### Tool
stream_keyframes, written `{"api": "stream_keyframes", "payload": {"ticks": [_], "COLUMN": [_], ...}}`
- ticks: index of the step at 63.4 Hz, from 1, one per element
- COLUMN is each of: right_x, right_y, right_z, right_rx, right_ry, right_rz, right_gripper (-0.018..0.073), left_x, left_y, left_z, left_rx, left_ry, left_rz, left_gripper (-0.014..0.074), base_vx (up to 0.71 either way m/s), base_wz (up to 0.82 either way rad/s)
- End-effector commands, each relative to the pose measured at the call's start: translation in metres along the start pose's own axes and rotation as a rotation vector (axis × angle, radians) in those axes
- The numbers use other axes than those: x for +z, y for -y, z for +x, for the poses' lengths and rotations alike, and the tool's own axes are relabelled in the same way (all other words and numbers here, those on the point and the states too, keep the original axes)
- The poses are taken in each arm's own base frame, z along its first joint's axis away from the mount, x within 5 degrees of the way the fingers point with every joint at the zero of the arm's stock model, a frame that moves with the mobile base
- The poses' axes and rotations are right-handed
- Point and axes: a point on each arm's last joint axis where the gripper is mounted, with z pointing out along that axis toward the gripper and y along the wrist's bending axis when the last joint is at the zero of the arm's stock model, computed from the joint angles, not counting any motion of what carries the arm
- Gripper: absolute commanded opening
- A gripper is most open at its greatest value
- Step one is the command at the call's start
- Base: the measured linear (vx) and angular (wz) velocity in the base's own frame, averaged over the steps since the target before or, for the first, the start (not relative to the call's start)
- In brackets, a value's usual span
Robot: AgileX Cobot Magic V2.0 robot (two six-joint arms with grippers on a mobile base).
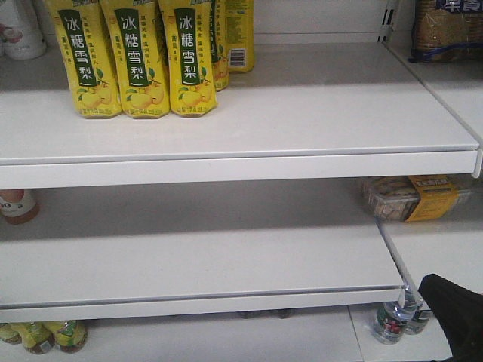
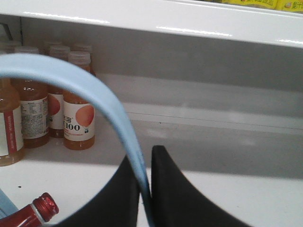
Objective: Place coke in basket with both arms
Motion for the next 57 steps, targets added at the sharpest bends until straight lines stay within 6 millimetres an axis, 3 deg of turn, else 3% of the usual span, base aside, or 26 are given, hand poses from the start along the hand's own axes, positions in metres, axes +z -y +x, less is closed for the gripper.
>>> {"api": "stream_keyframes", "payload": {"ticks": [1,57], "right_x": [-0.0003,-0.0003], "right_y": [0.0,0.0], "right_z": [-0.0104,-0.0104], "right_rx": [-0.041,-0.041], "right_ry": [0.034,0.034], "right_rz": [0.017,0.017], "right_gripper": [-0.0005,-0.0005], "left_x": [-0.0023,-0.0033], "left_y": [0.0019,0.0049], "left_z": [-0.0114,-0.0162], "left_rx": [0.048,0.013], "left_ry": [0.157,0.209], "left_rz": [0.025,0.076], "left_gripper": [-0.0006,-0.0006], "base_vx": [0.0,0.0], "base_wz": [0.0,0.0]}}
